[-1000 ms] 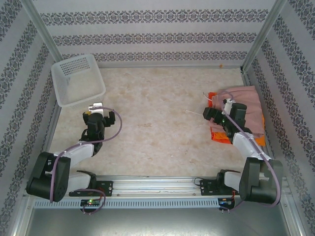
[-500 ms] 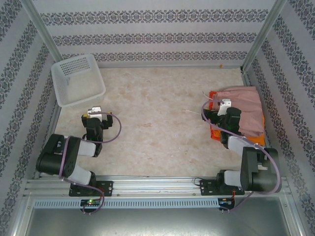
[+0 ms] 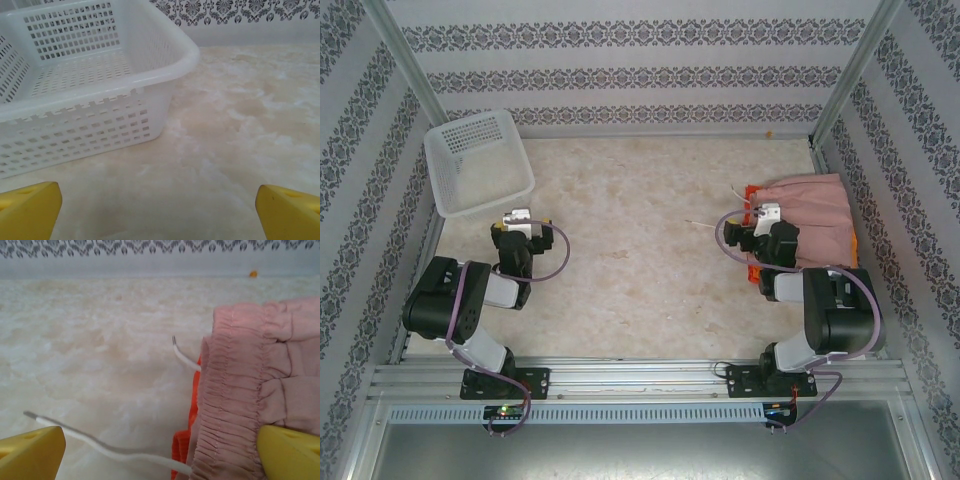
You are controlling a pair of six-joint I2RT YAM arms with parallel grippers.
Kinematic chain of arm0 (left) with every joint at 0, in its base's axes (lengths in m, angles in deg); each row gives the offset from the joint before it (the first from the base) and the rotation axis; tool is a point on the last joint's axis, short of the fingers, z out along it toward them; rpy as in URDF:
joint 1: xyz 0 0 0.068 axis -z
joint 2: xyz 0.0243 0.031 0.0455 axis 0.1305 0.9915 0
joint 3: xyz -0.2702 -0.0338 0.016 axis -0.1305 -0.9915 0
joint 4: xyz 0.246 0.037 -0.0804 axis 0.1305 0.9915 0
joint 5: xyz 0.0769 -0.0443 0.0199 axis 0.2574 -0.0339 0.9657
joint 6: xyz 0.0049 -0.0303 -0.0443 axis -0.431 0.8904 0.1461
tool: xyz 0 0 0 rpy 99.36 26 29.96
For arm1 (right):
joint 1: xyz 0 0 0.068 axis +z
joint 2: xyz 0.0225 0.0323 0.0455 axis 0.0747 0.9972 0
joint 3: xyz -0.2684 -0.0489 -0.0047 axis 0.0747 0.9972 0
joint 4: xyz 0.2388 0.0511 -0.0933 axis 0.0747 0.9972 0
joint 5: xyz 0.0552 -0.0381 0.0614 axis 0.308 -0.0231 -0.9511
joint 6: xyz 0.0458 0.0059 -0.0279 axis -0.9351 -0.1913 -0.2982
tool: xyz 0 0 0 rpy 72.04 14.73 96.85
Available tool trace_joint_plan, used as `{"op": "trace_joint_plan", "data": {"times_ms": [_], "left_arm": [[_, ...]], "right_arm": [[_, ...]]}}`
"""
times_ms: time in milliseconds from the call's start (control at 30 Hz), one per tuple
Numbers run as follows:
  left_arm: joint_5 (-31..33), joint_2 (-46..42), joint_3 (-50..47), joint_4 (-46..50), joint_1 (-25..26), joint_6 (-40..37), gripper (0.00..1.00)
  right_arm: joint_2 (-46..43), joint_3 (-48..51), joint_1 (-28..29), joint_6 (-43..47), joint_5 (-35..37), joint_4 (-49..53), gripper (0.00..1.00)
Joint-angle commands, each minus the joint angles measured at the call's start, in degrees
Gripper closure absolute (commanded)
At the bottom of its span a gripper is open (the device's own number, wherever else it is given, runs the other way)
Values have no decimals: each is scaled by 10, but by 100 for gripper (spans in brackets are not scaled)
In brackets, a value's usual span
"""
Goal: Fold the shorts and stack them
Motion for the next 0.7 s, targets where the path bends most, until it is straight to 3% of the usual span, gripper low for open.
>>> {"op": "trace_joint_plan", "data": {"times_ms": [0, 667], "left_arm": [[-2, -9, 5, 23, -9, -5, 0], [-11, -9, 9, 34, -15, -2, 0]], "right_arm": [[-4, -13, 8, 2, 23, 11, 2], [-1, -12, 8, -1, 31, 2, 2]]}}
